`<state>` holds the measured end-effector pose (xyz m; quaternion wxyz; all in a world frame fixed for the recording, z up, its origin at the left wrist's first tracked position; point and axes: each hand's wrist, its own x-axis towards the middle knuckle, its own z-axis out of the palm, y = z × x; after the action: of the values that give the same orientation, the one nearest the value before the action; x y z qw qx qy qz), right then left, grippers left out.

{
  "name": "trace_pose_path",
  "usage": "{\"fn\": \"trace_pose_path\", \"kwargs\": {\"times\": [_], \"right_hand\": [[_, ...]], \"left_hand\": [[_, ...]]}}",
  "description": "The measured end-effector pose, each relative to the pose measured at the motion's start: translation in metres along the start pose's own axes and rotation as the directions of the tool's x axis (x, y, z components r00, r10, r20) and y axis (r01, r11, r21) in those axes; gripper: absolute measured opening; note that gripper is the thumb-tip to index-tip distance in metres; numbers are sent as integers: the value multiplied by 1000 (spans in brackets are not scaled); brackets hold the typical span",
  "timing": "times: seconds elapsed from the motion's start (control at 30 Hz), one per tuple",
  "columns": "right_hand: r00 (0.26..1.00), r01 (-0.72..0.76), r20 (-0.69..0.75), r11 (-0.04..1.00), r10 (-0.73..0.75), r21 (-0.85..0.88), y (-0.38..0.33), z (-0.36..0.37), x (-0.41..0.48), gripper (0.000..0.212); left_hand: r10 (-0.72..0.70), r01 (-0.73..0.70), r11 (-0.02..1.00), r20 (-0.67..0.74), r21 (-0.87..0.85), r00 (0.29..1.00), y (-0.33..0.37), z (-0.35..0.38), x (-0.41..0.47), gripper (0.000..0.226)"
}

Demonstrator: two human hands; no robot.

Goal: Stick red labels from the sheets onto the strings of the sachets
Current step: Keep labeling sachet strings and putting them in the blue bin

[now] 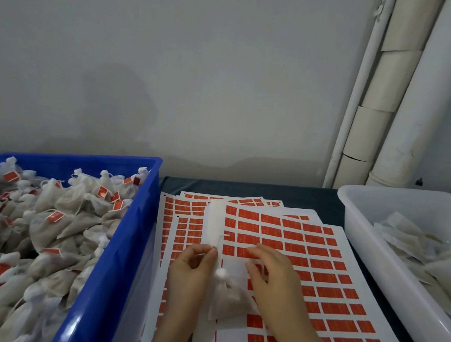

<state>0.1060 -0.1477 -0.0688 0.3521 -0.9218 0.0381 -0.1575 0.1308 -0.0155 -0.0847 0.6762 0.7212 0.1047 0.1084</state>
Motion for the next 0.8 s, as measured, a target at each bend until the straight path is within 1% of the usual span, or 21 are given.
{"fn": "trace_pose_path", "kwargs": {"times": [0.13,0.27,0.33,0.6,0.7,0.8], "right_hand": [[997,76,-46,985,-69,157,-20,14,2,35],[998,40,-66,969,-25,244,-24,28,-4,41],[997,24,-81,958,0,287,-23,29,-4,39],[994,3,-98,926,37,378,-21,31,-5,28],[994,40,-113,910,7,412,-22,28,-7,23],[992,60,-124,902,-7,429,-21,25,-9,24]], "left_hand": [[14,-13,998,20,-62,1000,3,-1,-2,3],[26,-24,996,27,-87,999,3,-1,-3,3],[34,-31,994,28,-102,999,4,0,-4,5],[68,-61,992,63,-106,996,3,3,-4,5],[68,-60,992,73,-111,995,3,4,-4,4],[76,-68,992,74,-105,994,4,4,-6,5]]}}
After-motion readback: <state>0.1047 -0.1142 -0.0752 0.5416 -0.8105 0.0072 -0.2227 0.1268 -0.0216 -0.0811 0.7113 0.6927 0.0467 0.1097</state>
